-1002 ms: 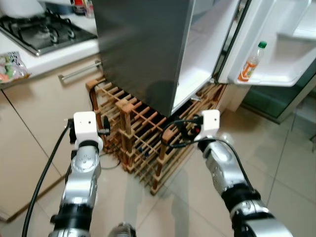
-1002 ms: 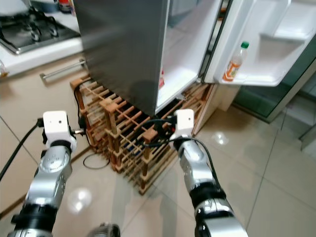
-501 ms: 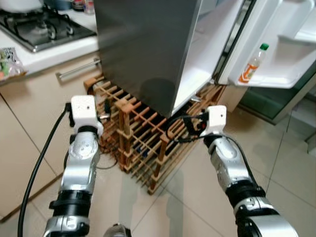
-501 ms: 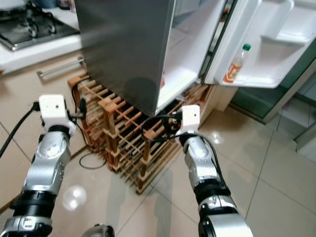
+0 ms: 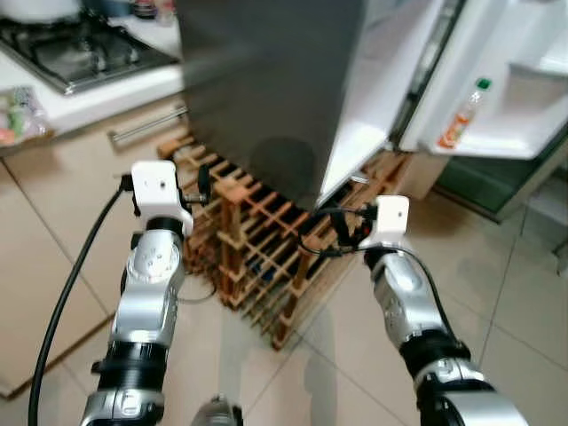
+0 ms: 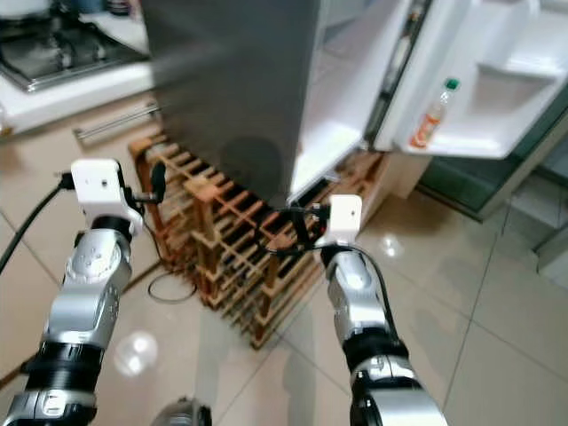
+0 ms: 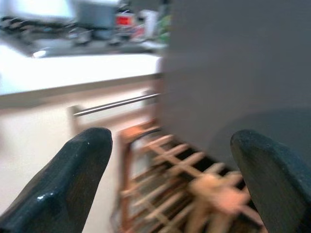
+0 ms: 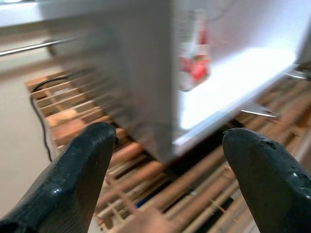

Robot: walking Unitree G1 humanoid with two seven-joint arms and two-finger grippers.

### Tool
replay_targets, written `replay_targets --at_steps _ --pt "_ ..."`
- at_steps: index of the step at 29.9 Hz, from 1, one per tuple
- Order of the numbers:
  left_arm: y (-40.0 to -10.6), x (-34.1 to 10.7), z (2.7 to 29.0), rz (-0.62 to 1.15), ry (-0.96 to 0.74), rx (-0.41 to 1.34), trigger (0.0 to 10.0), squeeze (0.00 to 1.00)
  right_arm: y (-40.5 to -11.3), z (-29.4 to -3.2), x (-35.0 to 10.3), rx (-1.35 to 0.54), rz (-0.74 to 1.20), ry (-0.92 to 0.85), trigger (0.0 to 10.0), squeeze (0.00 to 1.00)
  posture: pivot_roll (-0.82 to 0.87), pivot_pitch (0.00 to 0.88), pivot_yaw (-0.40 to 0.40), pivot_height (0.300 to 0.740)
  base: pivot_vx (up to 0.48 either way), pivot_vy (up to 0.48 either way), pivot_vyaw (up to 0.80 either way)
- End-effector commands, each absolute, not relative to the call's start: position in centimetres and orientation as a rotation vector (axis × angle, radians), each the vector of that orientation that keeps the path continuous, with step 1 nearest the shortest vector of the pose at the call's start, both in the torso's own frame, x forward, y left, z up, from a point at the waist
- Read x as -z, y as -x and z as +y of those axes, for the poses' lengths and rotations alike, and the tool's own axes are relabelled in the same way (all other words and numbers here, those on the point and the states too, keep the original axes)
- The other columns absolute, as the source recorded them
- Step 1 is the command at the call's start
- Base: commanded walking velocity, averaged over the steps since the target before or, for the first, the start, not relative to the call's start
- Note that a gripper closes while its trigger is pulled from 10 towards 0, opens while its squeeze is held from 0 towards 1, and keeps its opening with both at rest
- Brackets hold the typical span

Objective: Restocking fridge

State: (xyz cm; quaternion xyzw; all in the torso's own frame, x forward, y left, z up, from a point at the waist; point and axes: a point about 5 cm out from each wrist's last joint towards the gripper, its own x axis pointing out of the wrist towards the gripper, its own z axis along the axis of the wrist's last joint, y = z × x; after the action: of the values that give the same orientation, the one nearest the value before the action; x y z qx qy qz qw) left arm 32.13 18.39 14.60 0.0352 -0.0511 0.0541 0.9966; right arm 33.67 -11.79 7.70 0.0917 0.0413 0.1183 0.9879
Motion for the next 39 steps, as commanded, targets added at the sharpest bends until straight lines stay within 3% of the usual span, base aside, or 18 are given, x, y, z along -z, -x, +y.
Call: replay_targets --at_steps 1,8,35,39 --pt "-32.1 -15.0 18.2 -0.116 -0.078 -0.107 10.0 0.00 -34.1 -11.3 -8.7 -0.268 0.046 -0.177 10.0 0.00 0.04 0.000 -0.092 0.740 0.000 0.000 0.69" --pt "-32.1 -14.6 18.1 -0.092 -0.060 -0.116 10.0 0.00 -34.4 -11.2 -9.1 -0.270 0.033 -0.174 10.0 0.00 0.01 0.000 -0.072 0.740 0.000 0.000 0.65" --pt "-32.5 -14.2 18.3 -0.036 -0.175 -0.173 10.0 0.00 -34.2 -10.2 -9.3 -0.331 0.014 -0.171 10.0 0.00 0.01 0.000 -0.054 0.740 0.000 -0.474 0.57" --pt "-32.6 -14.1 18.2 -0.022 -0.145 -0.170 10.0 0.00 -34.1 -9.9 -9.2 -0.353 0.016 -0.169 10.0 0.00 0.01 0.000 -0.055 0.740 0.000 0.000 0.48"
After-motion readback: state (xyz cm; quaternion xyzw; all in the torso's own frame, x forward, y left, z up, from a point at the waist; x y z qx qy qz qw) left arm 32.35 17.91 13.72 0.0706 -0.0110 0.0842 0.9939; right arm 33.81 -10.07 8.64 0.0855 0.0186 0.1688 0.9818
